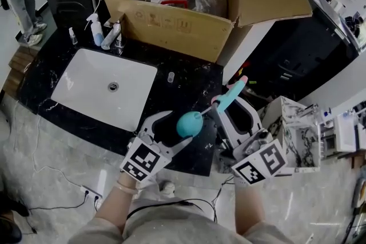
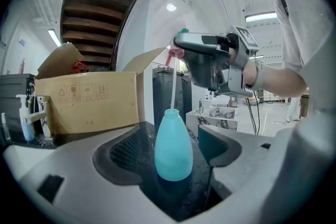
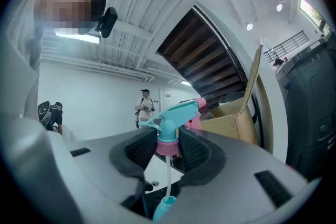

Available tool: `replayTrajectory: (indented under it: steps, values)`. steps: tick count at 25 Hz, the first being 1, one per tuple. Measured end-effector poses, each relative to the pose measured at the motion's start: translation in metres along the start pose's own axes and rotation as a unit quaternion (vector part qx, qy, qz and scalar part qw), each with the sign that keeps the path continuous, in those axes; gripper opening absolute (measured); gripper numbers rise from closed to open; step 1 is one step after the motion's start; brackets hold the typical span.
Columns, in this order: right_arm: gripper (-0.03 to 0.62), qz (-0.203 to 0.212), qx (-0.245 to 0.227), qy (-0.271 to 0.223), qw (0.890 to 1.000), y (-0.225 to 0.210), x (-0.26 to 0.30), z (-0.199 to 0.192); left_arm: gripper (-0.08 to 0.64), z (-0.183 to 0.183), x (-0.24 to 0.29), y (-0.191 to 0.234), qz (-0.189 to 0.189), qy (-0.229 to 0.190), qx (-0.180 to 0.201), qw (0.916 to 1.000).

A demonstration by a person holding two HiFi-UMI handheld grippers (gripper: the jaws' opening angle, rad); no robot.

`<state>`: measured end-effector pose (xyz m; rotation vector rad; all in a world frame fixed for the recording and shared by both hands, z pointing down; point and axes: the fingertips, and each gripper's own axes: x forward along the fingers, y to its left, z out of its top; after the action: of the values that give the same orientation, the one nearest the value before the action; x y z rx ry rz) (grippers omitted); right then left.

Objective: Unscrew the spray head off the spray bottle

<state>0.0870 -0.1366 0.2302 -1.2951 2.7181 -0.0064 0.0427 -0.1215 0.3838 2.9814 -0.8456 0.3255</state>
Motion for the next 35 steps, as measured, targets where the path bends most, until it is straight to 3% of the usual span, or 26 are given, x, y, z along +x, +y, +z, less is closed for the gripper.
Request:
replayTrajectory:
  steps: [6,14,18,23,35]
  values:
    - [0.133,0.000,-0.014,-0.015,1.000,0.001,-0.006,0.019,0.333,0.012,-0.014,0.000,0.016,-0.008,0.003,0.9998]
    - [0.133,-0.007,-0.027,-0.034,0.999,0.002,-0.023,0.038,0.328,0.028,-0.040,0.016,0.081,-0.034,0.003,0.9961]
    - [0.133,-0.011,-0.037,-0.038,0.999,0.001,-0.037,0.044,0.142,0.042,-0.062,0.028,0.148,-0.059,0.013,0.9872]
    - [0.133,-0.018,-0.037,-0.033,0.999,0.000,-0.059,0.041,0.011,0.050,-0.081,0.032,0.191,-0.078,-0.001,0.9786]
    - [0.133,-0.014,-0.030,0.004,0.999,0.004,-0.099,0.005,0.005,0.041,-0.109,0.014,0.244,-0.098,-0.035,0.9642]
